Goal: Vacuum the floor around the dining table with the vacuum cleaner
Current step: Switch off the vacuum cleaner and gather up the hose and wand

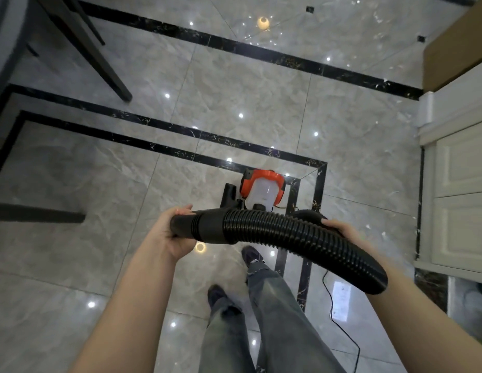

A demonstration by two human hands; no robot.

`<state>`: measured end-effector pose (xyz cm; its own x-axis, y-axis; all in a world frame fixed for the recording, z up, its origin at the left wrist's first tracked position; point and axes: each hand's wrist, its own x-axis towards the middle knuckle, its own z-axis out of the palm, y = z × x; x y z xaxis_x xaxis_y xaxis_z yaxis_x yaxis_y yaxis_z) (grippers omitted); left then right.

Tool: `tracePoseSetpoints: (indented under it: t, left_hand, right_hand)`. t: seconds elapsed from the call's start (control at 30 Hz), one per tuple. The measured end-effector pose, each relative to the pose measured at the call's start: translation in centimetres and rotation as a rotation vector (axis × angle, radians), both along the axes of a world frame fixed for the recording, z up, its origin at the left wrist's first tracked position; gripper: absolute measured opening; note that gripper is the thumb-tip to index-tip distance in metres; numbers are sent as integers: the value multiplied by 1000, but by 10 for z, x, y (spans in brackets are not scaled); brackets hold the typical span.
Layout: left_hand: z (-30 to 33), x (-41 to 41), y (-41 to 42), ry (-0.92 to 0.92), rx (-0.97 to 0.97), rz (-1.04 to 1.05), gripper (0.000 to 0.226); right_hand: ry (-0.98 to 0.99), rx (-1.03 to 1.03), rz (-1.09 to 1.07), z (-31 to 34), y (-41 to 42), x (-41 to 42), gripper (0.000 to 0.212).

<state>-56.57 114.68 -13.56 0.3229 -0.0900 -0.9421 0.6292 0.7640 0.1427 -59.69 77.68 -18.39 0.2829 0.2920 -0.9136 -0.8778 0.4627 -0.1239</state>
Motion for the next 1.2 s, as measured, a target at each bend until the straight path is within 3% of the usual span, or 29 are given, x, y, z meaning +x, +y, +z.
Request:
tracePoseSetpoints:
  t: [0.1, 0.17, 0.23, 0.33, 0.37, 0.57, 0.77, 1.03, 1.1, 1.2]
  left_hand:
    - [8, 3, 1, -34, 27, -58, 48]
    - [14, 6, 1, -38, 57, -93, 53]
    - [13, 8, 2, -35, 51, -89, 60]
    - [16, 12, 5, -23, 41, -75, 60]
    - [16, 13, 5, -13, 43, -68, 58]
    - [5, 13, 17, 17, -34, 33, 82]
    - [-6, 17, 30, -4, -122, 190, 84]
    - [-3, 31, 25, -65, -31, 206, 34]
    - [4, 37, 26, -64, -36, 200, 15]
    - [22, 54, 26, -33, -77, 386, 23]
  right_hand:
    - [-67, -14, -195, 24, -7, 6, 92]
    - [-171, -87, -241, 34, -10, 14, 109]
    - [-214, -120, -281, 41, -6, 22, 92]
    - [-288, -243, -314, 55, -3, 36, 26]
    - [-312, -274, -318, 59, -4, 40, 18]
    - [-354, -330, -261, 50, -2, 56, 23]
    - [-305, -437, -59, 32, 23, 104, 40]
    - [-215, -496, 313, 55, 31, 117, 46]
    - [-195, -417, 228, 73, 30, 115, 40]
    - [-255, -263, -257, 93, 25, 114, 36]
